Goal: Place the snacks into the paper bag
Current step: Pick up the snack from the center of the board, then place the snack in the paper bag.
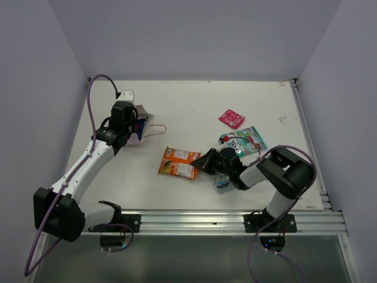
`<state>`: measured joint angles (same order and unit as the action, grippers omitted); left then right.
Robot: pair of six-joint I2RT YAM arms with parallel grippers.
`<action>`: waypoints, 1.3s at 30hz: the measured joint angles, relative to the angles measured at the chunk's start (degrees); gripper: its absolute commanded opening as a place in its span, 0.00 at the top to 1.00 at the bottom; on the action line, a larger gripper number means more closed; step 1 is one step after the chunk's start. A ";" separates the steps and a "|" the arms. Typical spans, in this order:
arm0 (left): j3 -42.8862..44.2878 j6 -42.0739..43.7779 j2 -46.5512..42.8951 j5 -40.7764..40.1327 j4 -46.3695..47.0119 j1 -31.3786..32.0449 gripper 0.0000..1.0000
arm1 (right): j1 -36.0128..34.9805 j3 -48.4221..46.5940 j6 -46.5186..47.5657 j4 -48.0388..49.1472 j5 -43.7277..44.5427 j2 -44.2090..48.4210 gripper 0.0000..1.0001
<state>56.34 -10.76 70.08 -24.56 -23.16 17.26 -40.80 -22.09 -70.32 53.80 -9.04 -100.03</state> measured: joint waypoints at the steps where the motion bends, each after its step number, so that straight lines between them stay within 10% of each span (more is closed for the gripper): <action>1: 0.00 0.07 -0.02 0.11 0.00 0.00 1.00 | 0.07 0.02 0.42 -0.63 -0.57 1.44 1.00; 20: -0.81 1.20 -1.22 1.81 0.44 0.00 1.00 | 1.57 -21.75 17.70 -45.81 -0.02 31.78 1.00; 39: -0.31 1.38 -0.98 4.52 0.02 0.00 1.00 | 1.40 -47.41 28.24 -57.92 1.86 26.03 1.00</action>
<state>56.03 -9.39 69.10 -20.03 -23.14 17.26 -39.40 -69.49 -42.09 -4.12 -7.18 -74.00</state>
